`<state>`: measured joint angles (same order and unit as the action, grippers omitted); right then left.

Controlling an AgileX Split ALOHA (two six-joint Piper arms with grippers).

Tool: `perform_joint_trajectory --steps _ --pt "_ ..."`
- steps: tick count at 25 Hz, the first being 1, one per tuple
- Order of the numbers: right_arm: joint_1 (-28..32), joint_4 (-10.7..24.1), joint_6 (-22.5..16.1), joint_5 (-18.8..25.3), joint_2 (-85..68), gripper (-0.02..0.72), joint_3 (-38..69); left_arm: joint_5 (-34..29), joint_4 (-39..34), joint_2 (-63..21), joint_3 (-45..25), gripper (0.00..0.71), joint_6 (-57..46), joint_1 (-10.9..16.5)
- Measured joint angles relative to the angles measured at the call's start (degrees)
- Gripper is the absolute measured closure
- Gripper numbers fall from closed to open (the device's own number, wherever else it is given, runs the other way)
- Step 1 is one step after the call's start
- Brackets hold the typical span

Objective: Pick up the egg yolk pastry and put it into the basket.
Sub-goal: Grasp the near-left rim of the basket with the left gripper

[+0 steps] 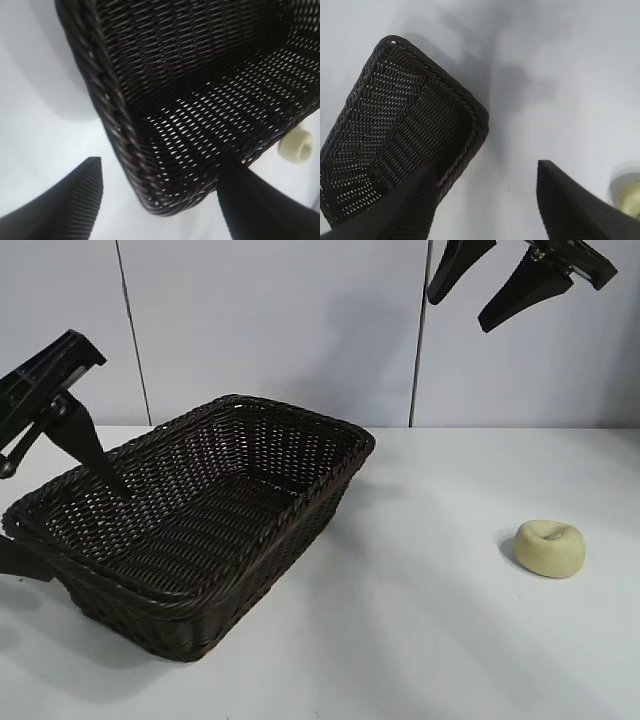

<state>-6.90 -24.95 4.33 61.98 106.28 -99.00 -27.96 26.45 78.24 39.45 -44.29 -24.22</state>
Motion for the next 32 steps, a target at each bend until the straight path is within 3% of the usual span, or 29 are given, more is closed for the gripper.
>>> perform_joint_trajectory --steps 11,18,32 --pt "0.0 0.0 0.0 0.0 0.0 0.272 0.0 -0.1 -12.0 0.0 -0.1 0.232 -11.4 0.0" --pt "0.0 0.0 0.0 -0.1 0.0 0.272 0.0 1.0 -12.2 0.7 -0.1 0.232 -11.7 0.0" --pt "0.0 0.1 0.0 -0.1 0.0 0.272 0.0 7.8 -12.0 13.3 -0.1 0.232 -11.7 0.0"
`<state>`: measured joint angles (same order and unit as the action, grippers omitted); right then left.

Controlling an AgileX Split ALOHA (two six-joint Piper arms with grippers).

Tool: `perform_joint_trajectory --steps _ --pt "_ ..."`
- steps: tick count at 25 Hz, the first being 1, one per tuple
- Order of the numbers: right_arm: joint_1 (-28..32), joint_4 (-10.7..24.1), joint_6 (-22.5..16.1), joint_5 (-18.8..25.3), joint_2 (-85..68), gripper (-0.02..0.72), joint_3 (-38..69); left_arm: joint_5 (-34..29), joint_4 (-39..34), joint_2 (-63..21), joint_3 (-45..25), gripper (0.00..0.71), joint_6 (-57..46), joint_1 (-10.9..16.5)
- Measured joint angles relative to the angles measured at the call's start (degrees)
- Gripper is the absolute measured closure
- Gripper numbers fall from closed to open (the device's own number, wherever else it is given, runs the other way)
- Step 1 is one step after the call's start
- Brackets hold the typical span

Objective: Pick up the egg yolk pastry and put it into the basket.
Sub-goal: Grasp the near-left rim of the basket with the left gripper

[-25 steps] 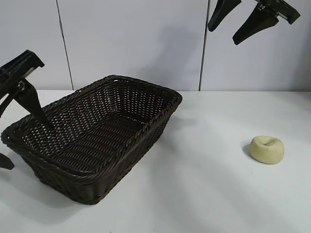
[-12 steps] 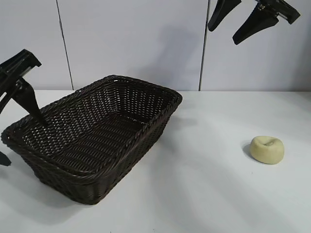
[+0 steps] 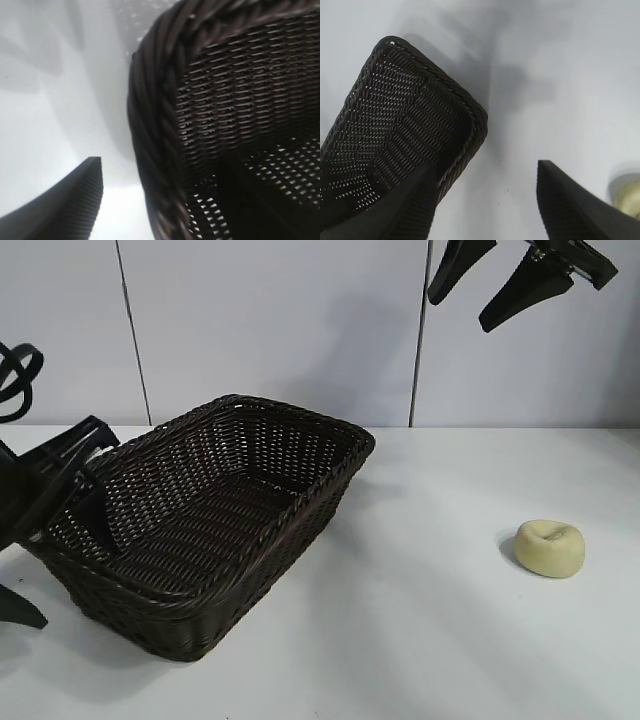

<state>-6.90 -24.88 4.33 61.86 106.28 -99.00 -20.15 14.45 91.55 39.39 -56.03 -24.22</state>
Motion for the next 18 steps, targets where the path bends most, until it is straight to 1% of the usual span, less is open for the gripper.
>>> perform_joint_trajectory --steps 4,6,7,11,13,16,18 --pt "0.0 0.0 0.0 0.0 0.0 0.272 0.0 1.3 0.1 2.1 0.0 0.233 0.0 0.0" --pt "0.0 0.0 0.0 0.0 0.0 0.272 0.0 1.7 0.1 2.2 0.0 0.263 0.0 0.0" --pt "0.0 0.0 0.0 0.0 0.0 0.272 0.0 1.8 0.1 2.2 0.0 0.290 0.0 0.0" --pt "0.0 0.0 0.0 0.0 0.0 0.272 0.0 2.3 0.1 2.2 0.0 0.480 0.0 0.0" --pt "0.0 0.0 0.0 0.0 0.0 0.272 0.0 2.7 0.3 2.2 0.0 0.558 -0.1 0.0" --pt "0.0 0.0 0.0 0.0 0.0 0.272 0.0 2.8 0.6 2.2 0.0 0.610 -0.6 0.0" --pt "0.0 0.0 0.0 0.0 0.0 0.272 0.0 2.4 0.4 2.2 0.0 0.611 -0.4 0.0"
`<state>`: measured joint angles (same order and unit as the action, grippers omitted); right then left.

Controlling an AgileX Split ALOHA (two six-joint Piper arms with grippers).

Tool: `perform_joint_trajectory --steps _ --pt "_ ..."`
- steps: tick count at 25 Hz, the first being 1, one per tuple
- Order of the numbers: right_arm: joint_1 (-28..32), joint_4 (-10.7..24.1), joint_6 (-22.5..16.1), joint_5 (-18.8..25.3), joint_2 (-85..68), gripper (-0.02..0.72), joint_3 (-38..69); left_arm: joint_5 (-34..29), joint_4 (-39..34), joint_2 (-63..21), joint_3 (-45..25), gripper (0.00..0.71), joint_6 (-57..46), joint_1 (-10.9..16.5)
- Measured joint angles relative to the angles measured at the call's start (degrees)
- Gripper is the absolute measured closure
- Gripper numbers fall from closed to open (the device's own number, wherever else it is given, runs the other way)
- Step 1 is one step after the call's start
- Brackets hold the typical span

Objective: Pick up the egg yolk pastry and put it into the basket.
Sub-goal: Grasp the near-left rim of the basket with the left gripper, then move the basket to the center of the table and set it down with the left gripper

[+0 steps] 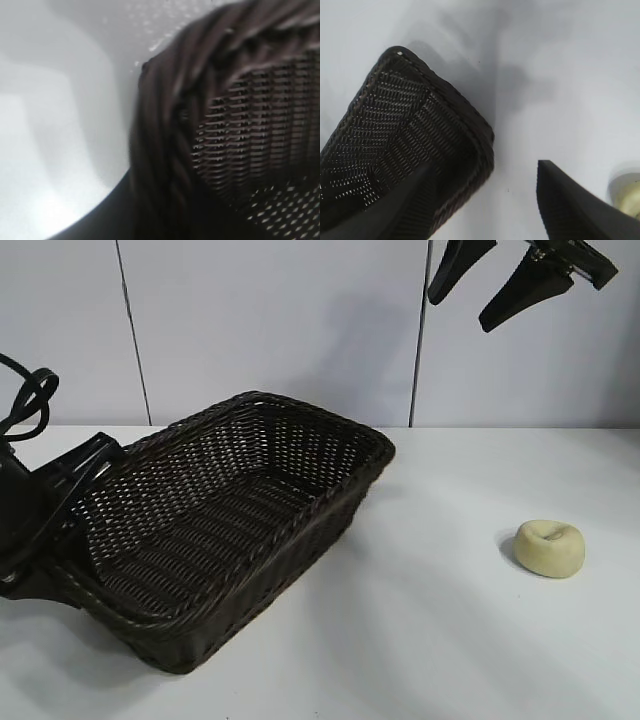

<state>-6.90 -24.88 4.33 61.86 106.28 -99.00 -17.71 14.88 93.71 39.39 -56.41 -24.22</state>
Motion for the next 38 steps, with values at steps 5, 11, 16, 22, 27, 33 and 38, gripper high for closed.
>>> perform_joint_trajectory --steps 5,11,16,22,27,33,38 --pt "0.0 0.0 0.0 0.1 0.0 0.272 0.0 -1.4 0.5 0.0 0.5 0.611 -0.1 0.0" --pt "0.0 0.0 0.0 0.1 0.0 0.272 0.0 -9.6 0.6 0.5 6.8 0.611 3.4 0.0" --pt "0.0 0.0 0.0 0.1 0.0 0.272 0.0 -16.1 0.2 0.5 15.3 0.611 11.3 0.4" --pt "0.0 0.0 0.0 0.1 0.0 0.272 0.0 -23.1 0.1 0.5 21.8 0.611 20.0 5.6" --pt "0.0 0.0 0.0 0.1 0.0 0.272 0.0 -27.1 -0.3 0.5 23.6 0.611 26.9 9.5" --pt "0.0 0.0 0.0 0.1 0.0 0.272 0.0 -29.7 3.7 1.4 24.5 0.611 37.5 10.4" --pt "0.0 0.0 0.0 0.1 0.0 0.272 0.0 -37.4 6.9 8.0 30.0 0.611 48.6 10.4"
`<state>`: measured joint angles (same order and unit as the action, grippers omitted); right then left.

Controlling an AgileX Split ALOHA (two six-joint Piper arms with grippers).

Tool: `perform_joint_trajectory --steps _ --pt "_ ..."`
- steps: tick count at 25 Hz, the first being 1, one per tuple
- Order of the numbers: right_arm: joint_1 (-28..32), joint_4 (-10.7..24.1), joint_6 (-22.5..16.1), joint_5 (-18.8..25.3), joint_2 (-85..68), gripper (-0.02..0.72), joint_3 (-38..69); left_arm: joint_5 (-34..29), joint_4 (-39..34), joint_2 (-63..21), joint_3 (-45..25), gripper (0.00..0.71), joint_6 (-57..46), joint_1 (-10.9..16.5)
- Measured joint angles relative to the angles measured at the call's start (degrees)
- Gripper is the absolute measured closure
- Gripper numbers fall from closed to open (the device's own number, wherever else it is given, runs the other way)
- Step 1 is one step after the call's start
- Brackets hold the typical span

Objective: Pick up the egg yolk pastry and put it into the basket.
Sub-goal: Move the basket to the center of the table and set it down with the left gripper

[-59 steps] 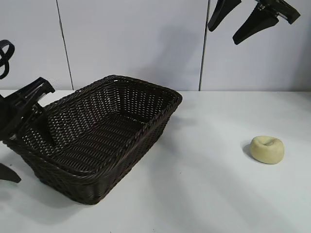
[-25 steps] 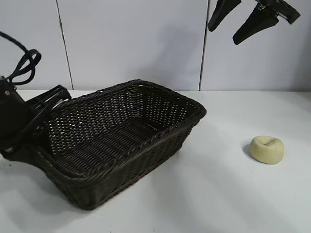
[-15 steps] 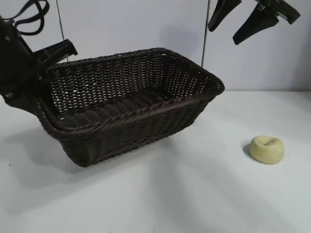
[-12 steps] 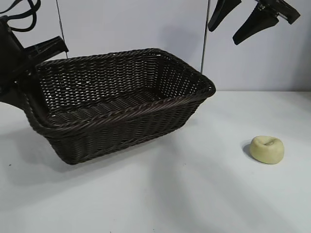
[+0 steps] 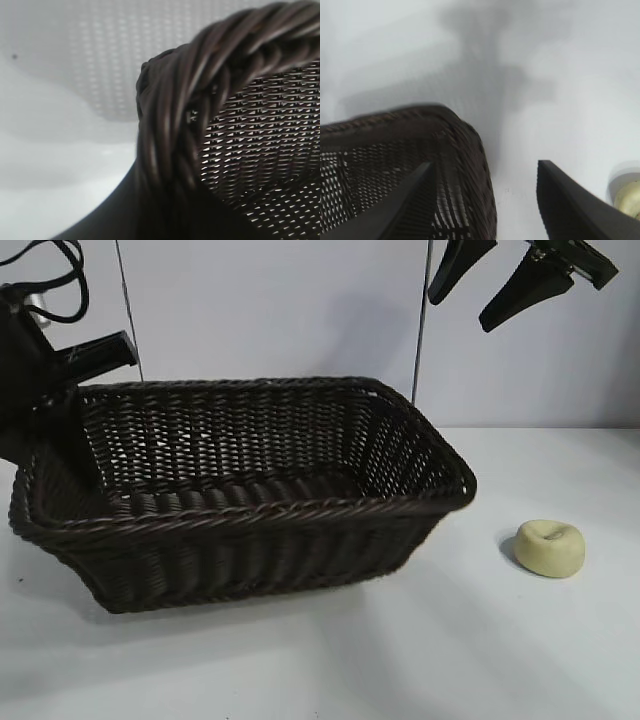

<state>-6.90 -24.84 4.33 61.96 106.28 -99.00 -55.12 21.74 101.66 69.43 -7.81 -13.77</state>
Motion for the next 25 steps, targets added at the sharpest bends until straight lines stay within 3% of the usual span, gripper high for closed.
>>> perform_joint_trajectory --steps 5,11,25 --pt "0.0 0.0 0.0 0.0 0.0 0.272 0.0 -5.7 0.7 6.1 8.5 0.611 6.1 0.0" --pt "0.0 0.0 0.0 0.0 0.0 0.272 0.0 -6.7 1.9 9.4 16.0 0.611 7.8 0.0" --pt "0.0 0.0 0.0 0.0 0.0 0.272 0.0 -4.6 5.2 16.3 17.3 0.611 12.9 0.0"
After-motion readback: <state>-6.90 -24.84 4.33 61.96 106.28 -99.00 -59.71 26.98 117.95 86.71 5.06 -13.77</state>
